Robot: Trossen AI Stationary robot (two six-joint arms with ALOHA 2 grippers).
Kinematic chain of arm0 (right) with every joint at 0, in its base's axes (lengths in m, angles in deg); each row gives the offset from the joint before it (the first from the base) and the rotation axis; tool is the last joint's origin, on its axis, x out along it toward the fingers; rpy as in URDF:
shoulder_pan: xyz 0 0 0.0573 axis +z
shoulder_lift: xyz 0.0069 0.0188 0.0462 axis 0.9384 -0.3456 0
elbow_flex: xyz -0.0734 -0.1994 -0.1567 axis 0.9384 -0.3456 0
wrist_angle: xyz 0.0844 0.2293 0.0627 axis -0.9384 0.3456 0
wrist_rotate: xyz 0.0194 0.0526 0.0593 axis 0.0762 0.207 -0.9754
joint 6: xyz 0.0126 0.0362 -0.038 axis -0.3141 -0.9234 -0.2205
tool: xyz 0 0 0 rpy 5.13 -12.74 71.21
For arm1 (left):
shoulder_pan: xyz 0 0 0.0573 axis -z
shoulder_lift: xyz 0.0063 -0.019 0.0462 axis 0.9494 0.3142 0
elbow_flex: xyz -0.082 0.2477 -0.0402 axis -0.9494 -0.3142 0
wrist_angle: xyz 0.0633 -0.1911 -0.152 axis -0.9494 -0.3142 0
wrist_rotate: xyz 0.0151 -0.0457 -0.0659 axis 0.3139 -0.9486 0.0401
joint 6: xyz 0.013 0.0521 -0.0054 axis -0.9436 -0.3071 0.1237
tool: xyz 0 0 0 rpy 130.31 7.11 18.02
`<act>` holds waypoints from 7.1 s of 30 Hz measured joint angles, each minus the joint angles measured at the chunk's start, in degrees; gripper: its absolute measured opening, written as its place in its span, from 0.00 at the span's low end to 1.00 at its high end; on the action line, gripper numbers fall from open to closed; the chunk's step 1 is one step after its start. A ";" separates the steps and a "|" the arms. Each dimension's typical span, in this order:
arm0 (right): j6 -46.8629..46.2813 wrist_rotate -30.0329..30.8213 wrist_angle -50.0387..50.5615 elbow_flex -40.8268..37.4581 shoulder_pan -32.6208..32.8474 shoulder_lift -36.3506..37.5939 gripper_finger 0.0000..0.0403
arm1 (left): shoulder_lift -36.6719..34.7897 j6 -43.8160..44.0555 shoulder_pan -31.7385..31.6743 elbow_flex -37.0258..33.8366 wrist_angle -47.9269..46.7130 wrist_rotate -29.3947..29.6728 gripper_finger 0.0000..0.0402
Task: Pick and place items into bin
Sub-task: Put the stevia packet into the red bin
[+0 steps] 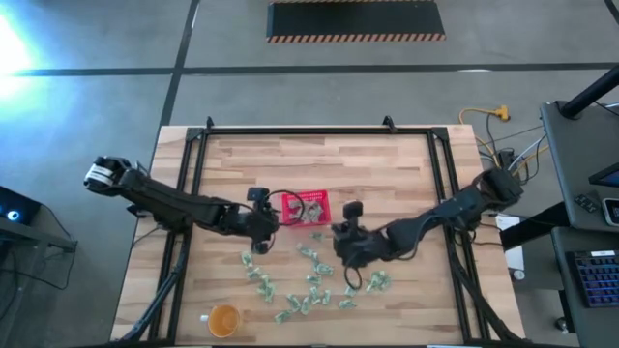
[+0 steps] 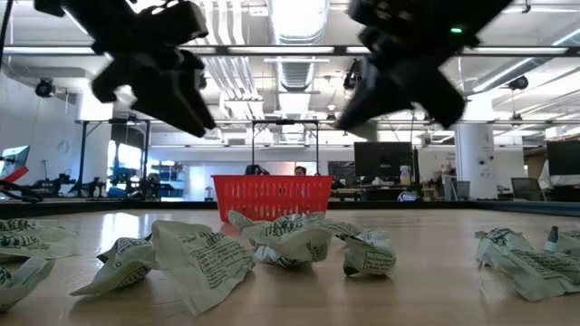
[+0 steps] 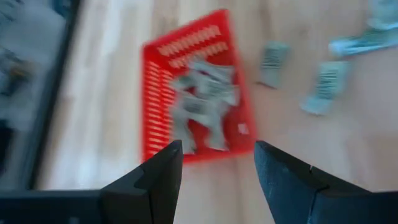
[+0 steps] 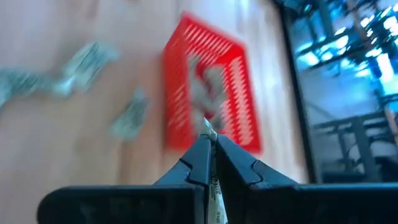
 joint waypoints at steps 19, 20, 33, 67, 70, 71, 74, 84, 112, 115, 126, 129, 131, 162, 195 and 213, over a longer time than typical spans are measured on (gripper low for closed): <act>6.87 -35.05 -18.23 -1.20 -23.66 0.00 0.03 | 0.90 25.15 5.72 -0.37 -19.96 -23.22 0.46; 6.57 -36.70 -18.33 -1.30 -24.35 0.00 0.03 | 0.90 26.07 5.85 -0.37 -20.69 -23.83 0.46; 7.65 -40.90 -18.40 -1.35 -25.93 0.00 0.22 | 2.74 27.88 7.23 -0.35 -22.43 -26.63 0.46; 3.04 -40.89 -3.88 -1.38 -20.67 0.00 0.21 | 11.29 24.12 7.28 0.45 -22.31 -24.14 0.01; 2.27 -40.88 -2.40 -1.38 -19.82 0.00 0.20 | 11.16 23.05 7.23 1.25 -22.35 -22.20 0.00; 2.25 -40.88 -1.89 -1.38 -19.40 0.00 0.20 | 11.09 22.97 7.19 1.64 -22.45 -21.55 0.00; 2.57 -40.89 -0.68 -1.40 -18.27 0.00 0.21 | 10.80 22.89 7.13 2.69 -22.22 -20.42 0.00; 2.24 -40.81 1.53 -1.38 -15.13 2.11 0.18 | 8.13 19.60 7.13 5.79 -22.35 -12.38 0.00; -20.32 -40.84 13.31 -2.62 -3.63 3.15 0.17 | 10.60 -12.58 -12.13 9.09 -0.72 3.22 0.00; -22.58 -40.88 13.38 -3.52 -2.95 3.13 0.17 | 11.53 -14.32 -12.41 9.07 0.54 1.83 0.06; -31.82 -41.98 16.51 -4.79 -0.57 3.10 0.17 | 13.28 -15.66 -12.41 9.37 2.90 2.26 0.36; -34.12 -44.50 16.54 -4.79 0.49 3.10 0.17 | 13.09 -15.66 -12.41 9.33 2.87 2.26 0.38; -35.49 -45.71 16.66 -4.79 1.30 3.10 0.17 | 13.07 -15.66 -12.41 9.33 2.87 2.25 0.38; -42.18 -43.33 13.77 -6.95 11.40 3.02 0.23 | 13.03 -14.04 -12.33 9.07 3.20 2.22 0.39; -43.85 -33.09 9.77 -12.22 13.37 2.99 0.15 | 13.00 -12.38 -12.31 9.07 3.20 2.17 0.39; -28.61 -19.30 10.23 -6.46 12.83 3.56 0.02 | 10.52 -10.08 -11.24 9.19 -1.41 2.05 0.39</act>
